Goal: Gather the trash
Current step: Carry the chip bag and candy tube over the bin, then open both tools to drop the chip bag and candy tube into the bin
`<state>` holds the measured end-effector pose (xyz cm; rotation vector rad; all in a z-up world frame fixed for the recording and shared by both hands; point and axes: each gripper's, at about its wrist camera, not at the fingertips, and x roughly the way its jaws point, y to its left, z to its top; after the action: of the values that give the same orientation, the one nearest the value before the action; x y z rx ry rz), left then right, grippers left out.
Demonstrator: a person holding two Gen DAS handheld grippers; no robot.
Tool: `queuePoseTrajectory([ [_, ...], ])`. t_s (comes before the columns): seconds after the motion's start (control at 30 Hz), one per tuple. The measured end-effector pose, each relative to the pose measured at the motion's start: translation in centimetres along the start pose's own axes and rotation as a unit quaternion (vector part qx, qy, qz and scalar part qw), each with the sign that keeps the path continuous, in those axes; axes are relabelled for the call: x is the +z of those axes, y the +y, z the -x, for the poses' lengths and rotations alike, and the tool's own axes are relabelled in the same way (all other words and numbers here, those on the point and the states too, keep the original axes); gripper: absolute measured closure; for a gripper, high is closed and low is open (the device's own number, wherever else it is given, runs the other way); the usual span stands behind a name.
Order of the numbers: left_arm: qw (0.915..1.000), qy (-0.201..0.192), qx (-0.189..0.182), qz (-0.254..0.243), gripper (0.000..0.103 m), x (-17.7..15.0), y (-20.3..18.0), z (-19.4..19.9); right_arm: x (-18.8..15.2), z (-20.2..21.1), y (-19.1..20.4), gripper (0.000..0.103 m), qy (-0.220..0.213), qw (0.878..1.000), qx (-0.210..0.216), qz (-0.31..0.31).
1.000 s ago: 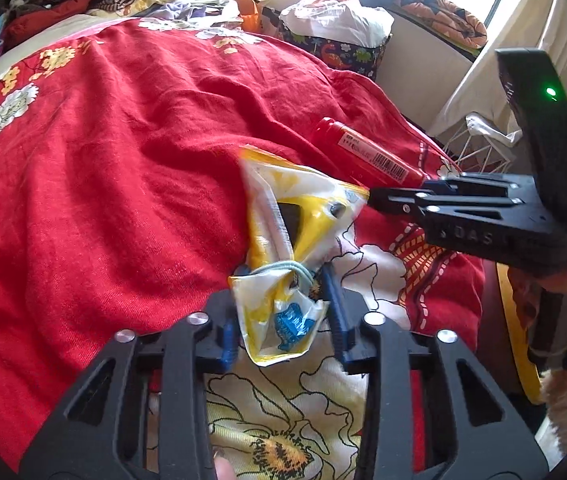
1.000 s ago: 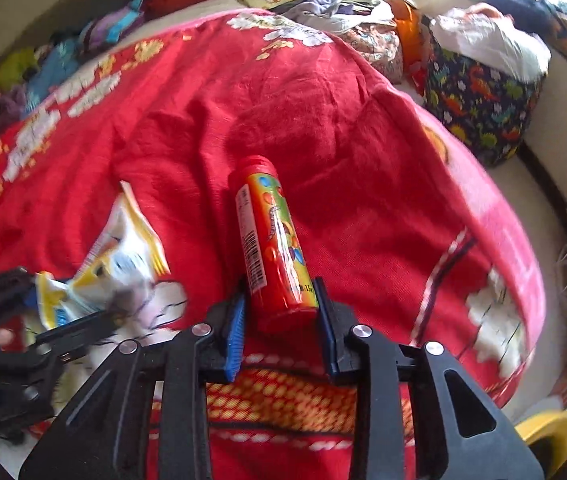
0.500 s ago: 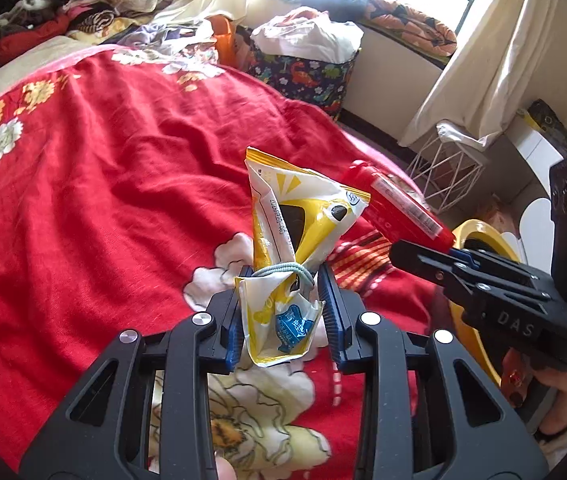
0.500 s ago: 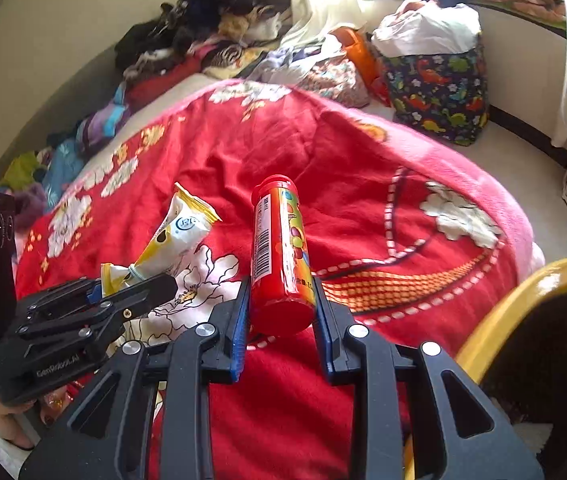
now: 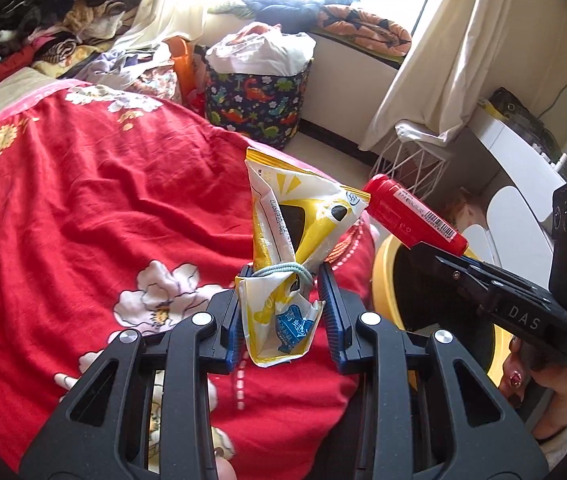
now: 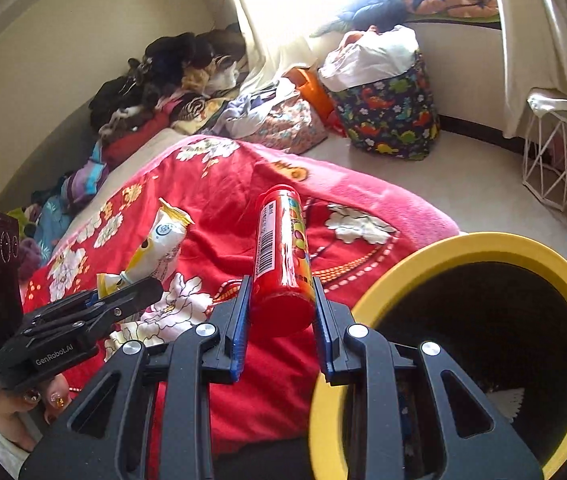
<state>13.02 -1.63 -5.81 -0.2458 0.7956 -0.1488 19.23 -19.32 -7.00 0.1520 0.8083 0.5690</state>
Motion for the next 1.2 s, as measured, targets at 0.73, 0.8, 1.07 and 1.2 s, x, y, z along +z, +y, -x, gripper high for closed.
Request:
queuePoseTrajectory([
  [0.73,0.9936,0.024,-0.070,-0.085,0.077,-0.9,-9.1,-2.0,-4.8,7.0,-7.9,0.076,-0.017,0.993,-0.075,-0.090],
  [0.8,0.9918,0.030,-0.079,-0.096,0.076,-1.2,-10.3,-2.6,-5.3,7.5,-8.5,0.074,-0.014,0.991,-0.097,-0.090],
  [1.07,0.9892,0.016,-0.087,-0.117,0.034,-1.8,-12.4,-2.8,-7.5,10.7,-9.8,0.046,-0.034,0.983,-0.143,-0.111],
  [1.2,0.9914,-0.024,-0.070,-0.107,0.017,-1.9,-11.3,-0.6,-7.9,12.7,-7.6,0.024,-0.085,0.981,-0.155,-0.076],
])
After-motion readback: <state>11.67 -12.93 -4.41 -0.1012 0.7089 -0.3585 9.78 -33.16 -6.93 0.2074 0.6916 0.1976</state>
